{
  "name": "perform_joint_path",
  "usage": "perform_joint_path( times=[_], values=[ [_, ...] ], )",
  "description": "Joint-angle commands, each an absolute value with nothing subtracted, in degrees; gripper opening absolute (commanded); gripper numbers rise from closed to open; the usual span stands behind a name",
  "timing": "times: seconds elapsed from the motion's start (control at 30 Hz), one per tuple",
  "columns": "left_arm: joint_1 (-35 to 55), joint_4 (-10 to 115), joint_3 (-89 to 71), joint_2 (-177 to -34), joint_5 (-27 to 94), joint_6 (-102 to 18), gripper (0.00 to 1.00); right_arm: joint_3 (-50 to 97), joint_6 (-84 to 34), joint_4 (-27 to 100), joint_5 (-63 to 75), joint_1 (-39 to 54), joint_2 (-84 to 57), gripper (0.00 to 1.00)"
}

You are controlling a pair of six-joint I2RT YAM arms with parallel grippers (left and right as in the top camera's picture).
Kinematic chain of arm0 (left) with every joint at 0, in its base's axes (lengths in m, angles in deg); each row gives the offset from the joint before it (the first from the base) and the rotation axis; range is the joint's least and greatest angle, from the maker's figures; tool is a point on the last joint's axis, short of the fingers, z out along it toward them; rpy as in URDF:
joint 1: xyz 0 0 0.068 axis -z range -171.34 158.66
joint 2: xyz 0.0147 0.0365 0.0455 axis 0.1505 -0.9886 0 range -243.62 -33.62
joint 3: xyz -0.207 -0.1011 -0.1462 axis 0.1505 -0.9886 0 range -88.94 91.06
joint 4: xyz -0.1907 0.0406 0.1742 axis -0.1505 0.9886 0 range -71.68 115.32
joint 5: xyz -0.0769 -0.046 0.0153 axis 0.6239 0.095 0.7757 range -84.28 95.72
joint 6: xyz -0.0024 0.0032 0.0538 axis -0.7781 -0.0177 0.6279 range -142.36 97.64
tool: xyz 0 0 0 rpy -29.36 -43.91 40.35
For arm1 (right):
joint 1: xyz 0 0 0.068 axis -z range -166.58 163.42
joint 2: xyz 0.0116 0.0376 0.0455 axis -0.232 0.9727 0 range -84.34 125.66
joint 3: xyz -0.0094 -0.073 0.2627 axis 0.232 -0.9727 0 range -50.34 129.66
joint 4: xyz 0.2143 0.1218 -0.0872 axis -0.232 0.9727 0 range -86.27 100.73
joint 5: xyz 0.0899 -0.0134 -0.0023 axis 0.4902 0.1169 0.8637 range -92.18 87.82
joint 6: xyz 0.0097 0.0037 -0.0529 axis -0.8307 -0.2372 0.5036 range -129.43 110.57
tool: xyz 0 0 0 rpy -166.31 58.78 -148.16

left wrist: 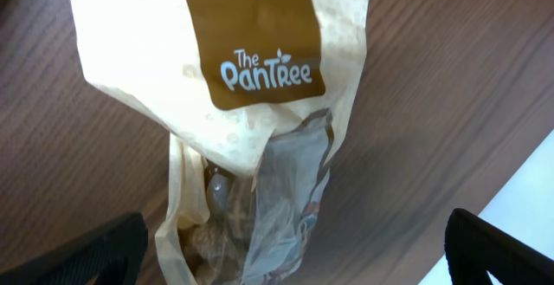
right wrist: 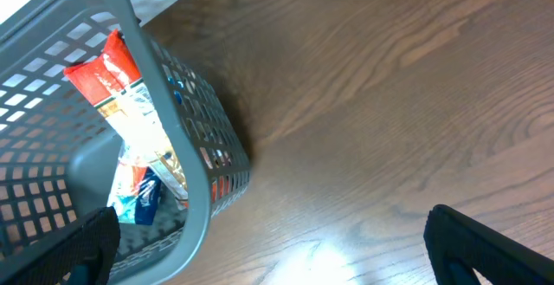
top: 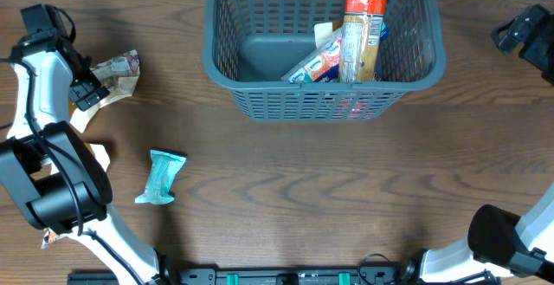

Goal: Pack container
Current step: 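Lift the Pantree bag with the left gripper toward the basket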

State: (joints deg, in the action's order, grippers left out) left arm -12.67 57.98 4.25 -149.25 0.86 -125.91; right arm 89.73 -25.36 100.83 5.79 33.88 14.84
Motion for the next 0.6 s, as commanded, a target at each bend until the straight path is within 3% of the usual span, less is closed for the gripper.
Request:
perform_joint_path(
  times=[0.0,0.57],
  values=[
    [-12.9,58.4,5.2,-150.7,-1.3,-126.4,0.99,89.6,-25.7,101.0,6.2,34.0,14.9,0.99],
    [-12.8,56.1,5.2,-158.2,-0.8,-124.4,0.99,89.6,-25.2,101.0,6.3,34.0,14.9,0.99]
  ],
)
